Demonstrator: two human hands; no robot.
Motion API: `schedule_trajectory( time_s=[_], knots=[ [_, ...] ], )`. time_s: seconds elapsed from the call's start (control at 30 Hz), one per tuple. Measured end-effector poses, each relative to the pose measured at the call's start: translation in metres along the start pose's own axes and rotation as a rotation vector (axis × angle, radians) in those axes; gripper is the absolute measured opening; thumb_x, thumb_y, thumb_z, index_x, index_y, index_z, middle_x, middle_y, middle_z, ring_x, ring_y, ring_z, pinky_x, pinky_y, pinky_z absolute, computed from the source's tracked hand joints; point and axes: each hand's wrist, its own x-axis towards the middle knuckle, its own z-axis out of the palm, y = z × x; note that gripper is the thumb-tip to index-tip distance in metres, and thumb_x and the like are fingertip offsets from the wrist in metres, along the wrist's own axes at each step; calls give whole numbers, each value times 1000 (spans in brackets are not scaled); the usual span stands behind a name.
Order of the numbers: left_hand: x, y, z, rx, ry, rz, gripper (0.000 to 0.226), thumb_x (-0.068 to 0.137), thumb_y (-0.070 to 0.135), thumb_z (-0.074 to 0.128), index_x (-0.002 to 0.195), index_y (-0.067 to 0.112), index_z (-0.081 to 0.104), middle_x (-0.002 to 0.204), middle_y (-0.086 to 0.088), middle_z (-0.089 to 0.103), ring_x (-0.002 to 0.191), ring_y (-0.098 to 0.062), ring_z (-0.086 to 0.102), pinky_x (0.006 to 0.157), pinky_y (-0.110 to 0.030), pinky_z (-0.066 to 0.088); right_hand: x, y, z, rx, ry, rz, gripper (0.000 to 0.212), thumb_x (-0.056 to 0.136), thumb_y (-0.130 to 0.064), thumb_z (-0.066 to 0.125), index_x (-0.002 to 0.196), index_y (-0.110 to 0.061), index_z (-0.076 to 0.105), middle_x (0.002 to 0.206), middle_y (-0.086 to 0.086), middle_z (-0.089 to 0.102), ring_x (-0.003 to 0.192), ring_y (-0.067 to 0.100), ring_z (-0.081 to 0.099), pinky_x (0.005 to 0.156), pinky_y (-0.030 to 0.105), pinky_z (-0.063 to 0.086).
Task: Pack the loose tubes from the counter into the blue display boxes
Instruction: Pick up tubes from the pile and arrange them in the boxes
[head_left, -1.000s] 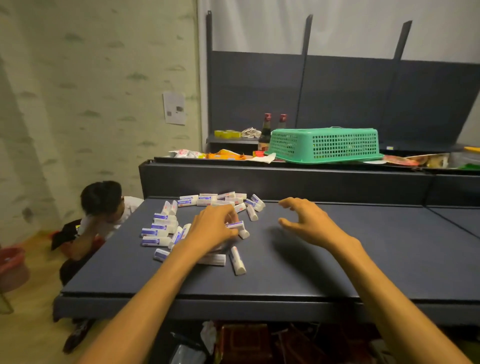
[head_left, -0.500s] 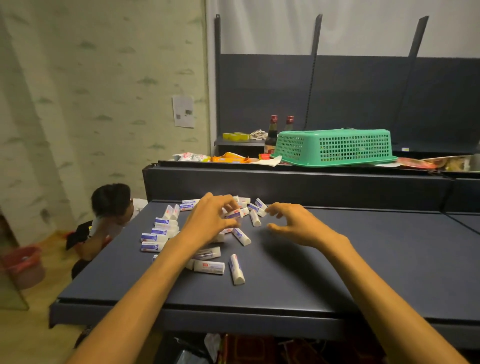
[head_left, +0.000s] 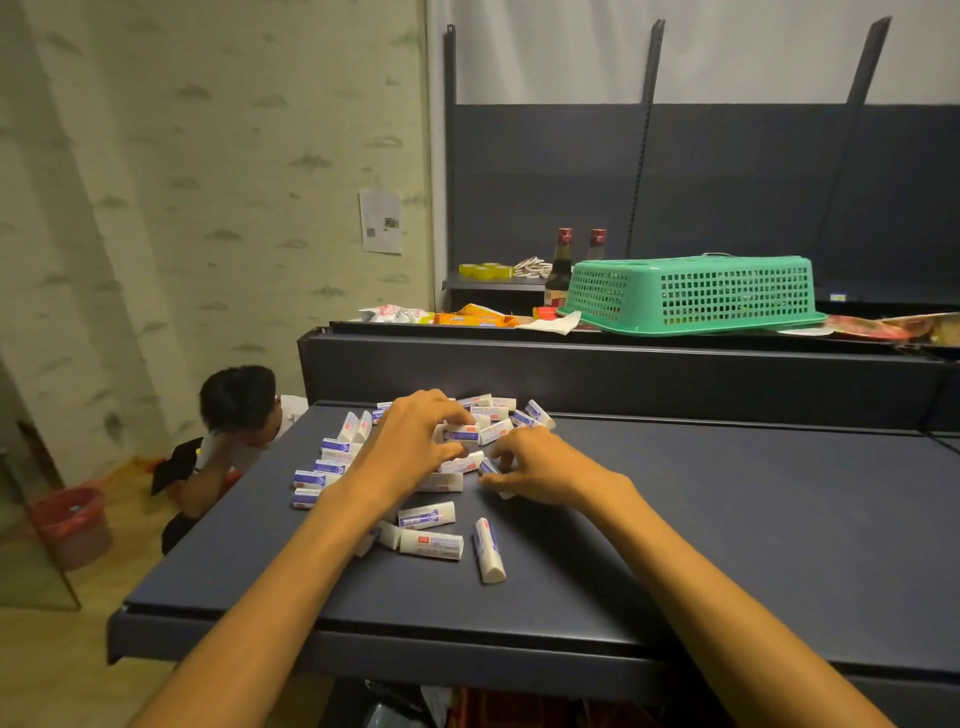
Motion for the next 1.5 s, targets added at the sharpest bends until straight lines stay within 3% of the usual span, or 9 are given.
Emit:
schedule_trajectory(
  time_s=[0.13,0.3,0.4,0.5,0.67,0.87,1.17,1.3,1.5],
  knots=[
    [-2,-4,-2,-4,22,25,27,77,24,79,103,19,71,101,2,66,92,-10,58,85,-31,52,2,2,-1,19,-13,22,22,89,-31,63,94,-10,68,91,7,69,81,22,63,79,43,55],
    [-5,-6,-4,-15,19,26,29,79,28,77,106,18,71,104,1,67,94,-11,60,87,-29,53,-8,12,-16,280,127,76,30,85,-23,71,111,-21,56,105,-3,62,89,14,60,64,17,50],
    [-7,-6,-4,-33,25,31,28,79,29,77,105,19,71,103,2,67,93,-9,61,85,-28,53,-19,18,-22,474,213,64,34,85,-15,72,116,-21,59,97,1,64,78,14,65,57,17,51],
    [-8,-5,-4,-60,26,36,27,78,28,78,103,19,71,102,3,68,90,-8,60,83,-28,53,-32,25,-25,590,298,60,24,82,-6,73,103,-17,70,93,7,69,71,13,68,65,21,55],
    [-9,0,5,-90,23,63,28,77,28,79,103,17,72,100,4,68,86,-5,57,79,-17,44,-54,36,-27,520,382,129,29,69,-9,84,88,-22,66,95,-1,70,82,19,70,75,27,57],
    [-2,23,21,-139,13,132,29,72,26,83,97,17,73,96,2,70,86,-12,62,80,-29,53,-98,51,-32,355,497,51,19,79,-16,79,93,-20,68,87,-7,69,76,4,64,69,14,50],
    [18,133,68,-141,-24,294,24,73,26,82,95,21,73,93,4,69,84,-18,64,76,-34,52,-201,122,-60,107,579,61,28,81,-7,75,108,-12,71,96,-1,71,84,9,67,80,17,53],
    [20,210,101,-142,-36,359,24,72,28,82,94,25,72,91,7,69,83,-19,65,69,-37,54,-274,164,-82,80,645,117,25,77,-4,77,101,-11,72,92,-1,71,81,11,67,79,21,55],
    [12,347,149,-84,-31,462,27,75,34,80,98,26,70,96,5,68,89,-22,65,68,-38,55,-402,231,-124,-1,708,227,29,76,-5,79,101,-17,71,93,-8,66,87,13,64,81,15,48]
  ],
)
